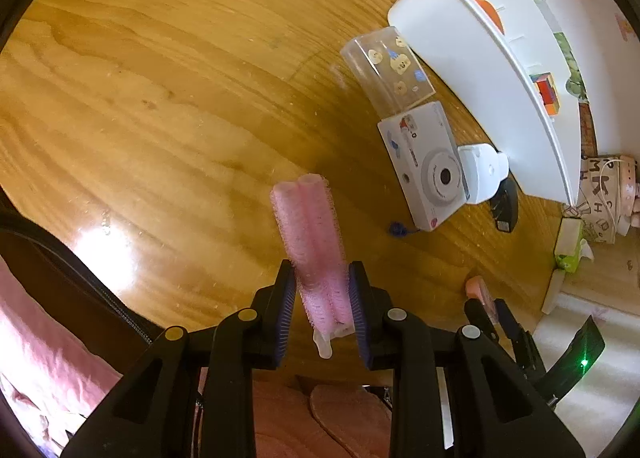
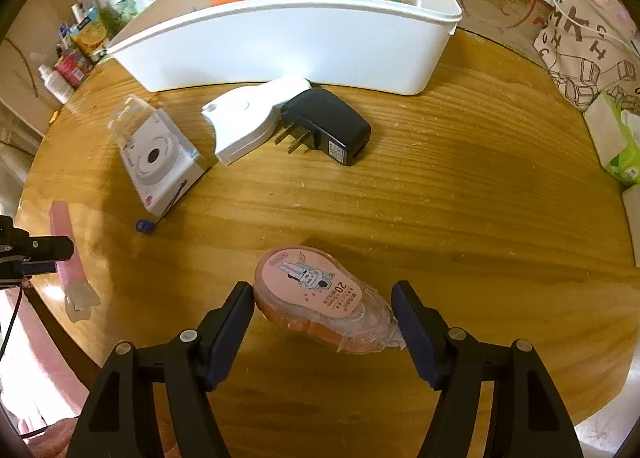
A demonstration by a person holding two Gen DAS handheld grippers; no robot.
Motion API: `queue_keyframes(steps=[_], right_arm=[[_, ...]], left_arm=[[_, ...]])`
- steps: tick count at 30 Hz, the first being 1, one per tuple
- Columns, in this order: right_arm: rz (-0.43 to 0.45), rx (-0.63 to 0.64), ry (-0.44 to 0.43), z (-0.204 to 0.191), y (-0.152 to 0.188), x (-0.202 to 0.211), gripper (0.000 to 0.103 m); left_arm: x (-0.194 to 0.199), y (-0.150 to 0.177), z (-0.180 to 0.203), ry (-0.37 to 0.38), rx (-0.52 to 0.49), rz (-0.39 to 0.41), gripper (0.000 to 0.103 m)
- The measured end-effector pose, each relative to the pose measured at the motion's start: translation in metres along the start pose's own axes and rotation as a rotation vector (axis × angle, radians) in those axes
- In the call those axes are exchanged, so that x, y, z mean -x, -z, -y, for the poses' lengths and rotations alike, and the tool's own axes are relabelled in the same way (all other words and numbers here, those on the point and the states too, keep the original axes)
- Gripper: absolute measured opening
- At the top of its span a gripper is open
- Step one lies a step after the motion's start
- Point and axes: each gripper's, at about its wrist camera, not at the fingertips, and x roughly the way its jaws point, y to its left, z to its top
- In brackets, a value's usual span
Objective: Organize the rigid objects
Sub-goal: 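Lift the pink roller and tape roller and carry both over the bin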
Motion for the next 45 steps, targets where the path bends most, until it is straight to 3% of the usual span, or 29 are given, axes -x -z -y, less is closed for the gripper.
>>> queue_keyframes(steps=[2,3,4,7,17,20,22,25,33,38,45], right_arm=[[0.011,0.010,-0.011,-0.001,0.001,0.005,0.071],[0.017,0.018,-0.015,0.000,0.002,0.007,0.066],[0.032,0.025,-0.046,0.000,0.003,0.011,0.029],[0.056,0.028,-0.060,0.003,0.004,0.015,0.021],[0.020,-0.010,-0.123,0.017,0.014,0.000,0.020],[-0.002,-0.048,-0.140,0.023,0.017,-0.005,0.026],[-0.005,-0.068,-0.150,0.029,0.019,-0.007,0.045],[0.009,-0.076,-0.147,0.036,0.022,-0.004,0.060],[-0.058,-0.091,-0.179,0.038,0.024,-0.017,0.065],[-0.090,-0.063,-0.187,0.028,0.029,-0.020,0.075],[-0.116,0.066,-0.097,0.001,0.027,-0.025,0.078]], left_arm=[[0.004,0.004,0.001,-0.005,-0.008,0.013,0.028],[0.006,0.006,0.001,-0.008,-0.015,0.020,0.028],[0.009,0.008,0.002,-0.011,-0.020,0.028,0.028],[0.015,0.015,0.009,-0.016,-0.040,0.059,0.028],[0.036,0.025,0.022,-0.031,-0.104,0.130,0.028],[0.042,0.028,0.028,-0.038,-0.132,0.155,0.028],[0.045,0.029,0.032,-0.041,-0.148,0.169,0.028],[0.052,0.032,0.038,-0.050,-0.180,0.197,0.028],[0.060,0.035,0.049,-0.060,-0.224,0.230,0.028],[0.060,0.035,0.052,-0.075,-0.233,0.237,0.028],[0.056,0.032,0.056,-0.094,-0.234,0.232,0.028]])
